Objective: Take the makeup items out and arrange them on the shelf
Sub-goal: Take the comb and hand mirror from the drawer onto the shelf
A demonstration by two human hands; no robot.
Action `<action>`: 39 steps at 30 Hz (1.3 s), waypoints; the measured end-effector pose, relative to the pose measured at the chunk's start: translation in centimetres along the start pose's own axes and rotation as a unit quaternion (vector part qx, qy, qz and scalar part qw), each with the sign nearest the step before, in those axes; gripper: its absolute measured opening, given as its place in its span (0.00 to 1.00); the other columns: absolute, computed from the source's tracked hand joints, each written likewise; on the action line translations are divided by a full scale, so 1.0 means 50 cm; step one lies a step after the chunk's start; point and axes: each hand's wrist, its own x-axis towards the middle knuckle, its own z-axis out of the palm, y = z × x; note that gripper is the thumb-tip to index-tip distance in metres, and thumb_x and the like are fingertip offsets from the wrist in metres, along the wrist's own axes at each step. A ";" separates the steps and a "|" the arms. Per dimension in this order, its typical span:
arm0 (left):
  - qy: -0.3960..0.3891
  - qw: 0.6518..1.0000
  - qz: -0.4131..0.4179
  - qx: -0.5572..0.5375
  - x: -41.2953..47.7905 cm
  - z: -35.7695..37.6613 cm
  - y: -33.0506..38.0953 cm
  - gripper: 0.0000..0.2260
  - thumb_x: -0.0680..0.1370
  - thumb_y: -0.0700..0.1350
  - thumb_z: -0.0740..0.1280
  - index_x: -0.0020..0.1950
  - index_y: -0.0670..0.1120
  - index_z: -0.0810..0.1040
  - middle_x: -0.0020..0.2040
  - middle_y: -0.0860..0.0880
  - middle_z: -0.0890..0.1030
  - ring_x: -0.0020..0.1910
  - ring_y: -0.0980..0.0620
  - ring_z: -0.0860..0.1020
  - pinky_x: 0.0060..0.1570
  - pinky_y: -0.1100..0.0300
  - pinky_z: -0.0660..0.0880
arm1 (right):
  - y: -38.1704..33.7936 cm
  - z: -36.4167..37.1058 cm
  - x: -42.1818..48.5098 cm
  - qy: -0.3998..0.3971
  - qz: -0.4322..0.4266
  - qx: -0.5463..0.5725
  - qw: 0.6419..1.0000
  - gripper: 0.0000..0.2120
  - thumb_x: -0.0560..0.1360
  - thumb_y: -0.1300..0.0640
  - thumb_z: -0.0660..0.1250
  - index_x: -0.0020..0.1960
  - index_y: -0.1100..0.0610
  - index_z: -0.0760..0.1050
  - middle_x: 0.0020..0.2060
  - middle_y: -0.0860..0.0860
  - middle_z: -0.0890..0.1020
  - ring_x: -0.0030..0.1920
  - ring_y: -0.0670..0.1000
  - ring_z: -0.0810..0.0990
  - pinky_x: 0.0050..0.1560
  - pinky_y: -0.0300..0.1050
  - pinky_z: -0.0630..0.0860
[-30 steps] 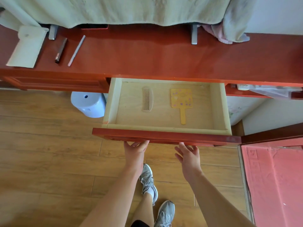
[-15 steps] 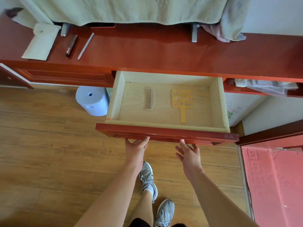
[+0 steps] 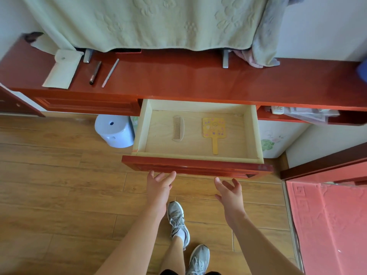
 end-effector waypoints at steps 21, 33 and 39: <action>-0.059 0.829 0.302 0.466 -0.125 0.033 0.259 0.24 0.81 0.53 0.65 0.75 0.49 0.67 0.74 0.53 0.70 0.73 0.55 0.66 0.70 0.59 0.63 | -0.267 0.008 -0.129 -0.001 -0.176 -0.312 0.934 0.25 0.76 0.42 0.66 0.71 0.49 0.69 0.67 0.50 0.72 0.66 0.50 0.72 0.58 0.44 0.70; -0.089 0.721 0.302 0.618 0.086 0.124 0.311 0.16 0.80 0.55 0.62 0.63 0.47 0.75 0.58 0.51 0.77 0.56 0.50 0.75 0.53 0.53 0.77 | -0.321 0.105 0.039 0.017 -0.202 -0.490 0.848 0.24 0.78 0.46 0.63 0.70 0.57 0.71 0.69 0.48 0.71 0.68 0.51 0.70 0.64 0.48 0.71; -0.107 0.692 0.249 0.669 0.192 0.155 0.303 0.14 0.80 0.55 0.61 0.55 0.46 0.76 0.52 0.49 0.76 0.49 0.49 0.75 0.48 0.51 0.78 | -0.322 0.135 0.128 0.020 -0.161 -0.566 0.809 0.24 0.78 0.46 0.62 0.70 0.57 0.71 0.68 0.50 0.71 0.66 0.53 0.70 0.61 0.48 0.73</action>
